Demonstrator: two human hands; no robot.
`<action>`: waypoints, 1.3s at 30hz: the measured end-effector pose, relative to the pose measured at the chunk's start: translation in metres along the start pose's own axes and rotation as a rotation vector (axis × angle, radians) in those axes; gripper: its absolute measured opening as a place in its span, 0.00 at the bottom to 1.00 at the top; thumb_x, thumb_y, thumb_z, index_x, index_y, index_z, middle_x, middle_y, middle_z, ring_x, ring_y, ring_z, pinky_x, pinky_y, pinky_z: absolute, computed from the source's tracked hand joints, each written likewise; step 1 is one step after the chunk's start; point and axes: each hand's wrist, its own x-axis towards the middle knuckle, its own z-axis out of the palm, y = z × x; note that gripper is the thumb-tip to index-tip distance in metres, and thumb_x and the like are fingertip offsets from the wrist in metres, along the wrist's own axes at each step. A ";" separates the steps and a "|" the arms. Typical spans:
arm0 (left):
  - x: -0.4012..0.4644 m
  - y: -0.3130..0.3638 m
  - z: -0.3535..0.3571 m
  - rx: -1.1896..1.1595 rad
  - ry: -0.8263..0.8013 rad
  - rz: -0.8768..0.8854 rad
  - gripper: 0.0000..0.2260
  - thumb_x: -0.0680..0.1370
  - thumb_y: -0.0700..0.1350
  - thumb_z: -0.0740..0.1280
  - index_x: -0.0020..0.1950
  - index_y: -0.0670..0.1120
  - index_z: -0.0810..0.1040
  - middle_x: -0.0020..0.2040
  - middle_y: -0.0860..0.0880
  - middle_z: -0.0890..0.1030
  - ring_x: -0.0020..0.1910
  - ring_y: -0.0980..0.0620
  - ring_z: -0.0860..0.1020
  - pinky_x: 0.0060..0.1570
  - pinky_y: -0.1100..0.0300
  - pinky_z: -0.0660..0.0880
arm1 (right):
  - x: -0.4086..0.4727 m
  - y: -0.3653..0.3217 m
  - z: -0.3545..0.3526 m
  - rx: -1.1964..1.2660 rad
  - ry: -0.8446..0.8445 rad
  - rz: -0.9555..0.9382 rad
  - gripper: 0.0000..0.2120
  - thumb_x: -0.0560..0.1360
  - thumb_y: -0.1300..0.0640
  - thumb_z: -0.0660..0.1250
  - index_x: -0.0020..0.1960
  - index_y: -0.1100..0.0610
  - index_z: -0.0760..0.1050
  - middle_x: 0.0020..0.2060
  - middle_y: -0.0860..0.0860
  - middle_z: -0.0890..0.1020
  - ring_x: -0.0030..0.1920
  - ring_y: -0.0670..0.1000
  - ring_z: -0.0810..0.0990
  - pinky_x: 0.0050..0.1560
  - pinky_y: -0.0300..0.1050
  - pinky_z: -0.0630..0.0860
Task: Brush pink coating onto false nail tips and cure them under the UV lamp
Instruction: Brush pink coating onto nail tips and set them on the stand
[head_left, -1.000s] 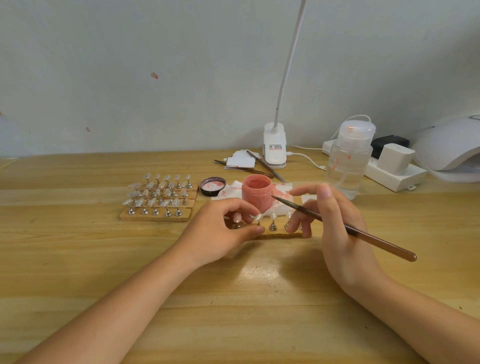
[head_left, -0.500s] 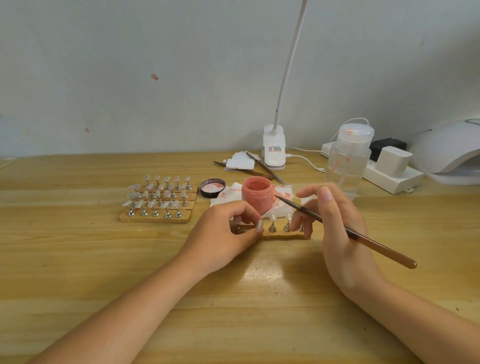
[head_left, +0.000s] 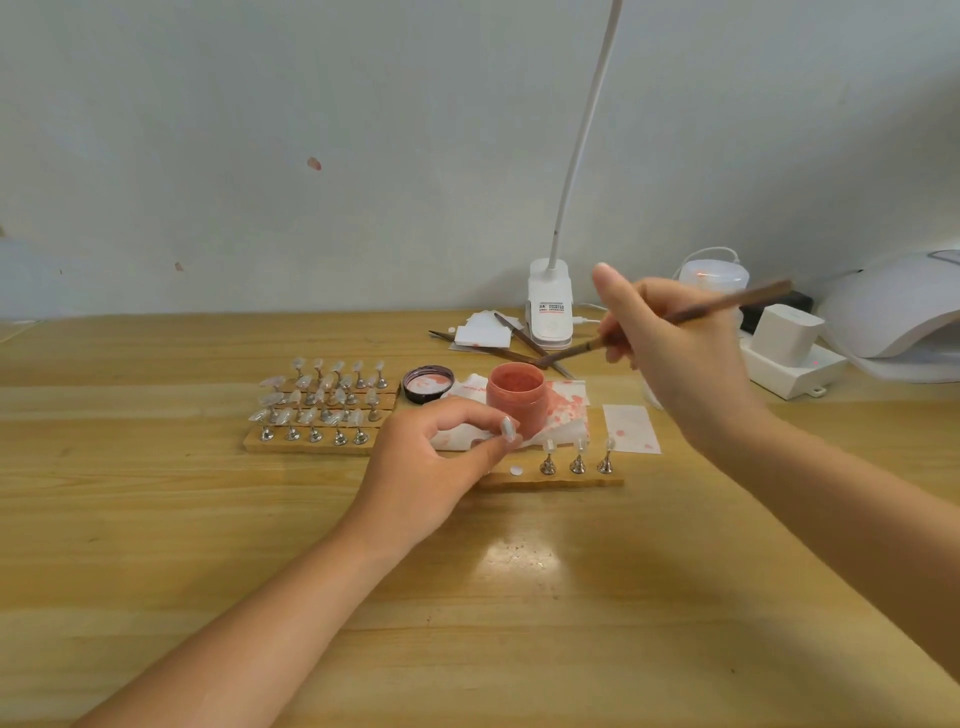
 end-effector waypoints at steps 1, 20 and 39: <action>0.000 0.000 0.000 -0.006 0.008 0.007 0.10 0.68 0.40 0.73 0.36 0.56 0.79 0.38 0.64 0.81 0.43 0.67 0.78 0.46 0.77 0.67 | 0.009 0.001 0.003 -0.036 -0.019 -0.003 0.20 0.75 0.51 0.66 0.35 0.67 0.74 0.22 0.47 0.76 0.24 0.40 0.73 0.28 0.28 0.69; 0.000 -0.002 -0.001 -0.018 0.051 0.061 0.10 0.68 0.39 0.73 0.36 0.55 0.80 0.38 0.63 0.82 0.42 0.65 0.79 0.46 0.76 0.69 | 0.045 0.012 0.034 -0.511 -0.163 0.007 0.21 0.73 0.49 0.65 0.26 0.59 0.70 0.18 0.47 0.71 0.28 0.47 0.73 0.36 0.43 0.72; 0.000 -0.002 -0.001 0.018 0.065 0.082 0.13 0.69 0.35 0.72 0.37 0.55 0.79 0.37 0.66 0.81 0.42 0.67 0.78 0.43 0.78 0.69 | 0.048 0.007 -0.002 -0.330 0.028 0.139 0.21 0.76 0.50 0.63 0.27 0.59 0.73 0.15 0.46 0.73 0.20 0.40 0.73 0.34 0.39 0.71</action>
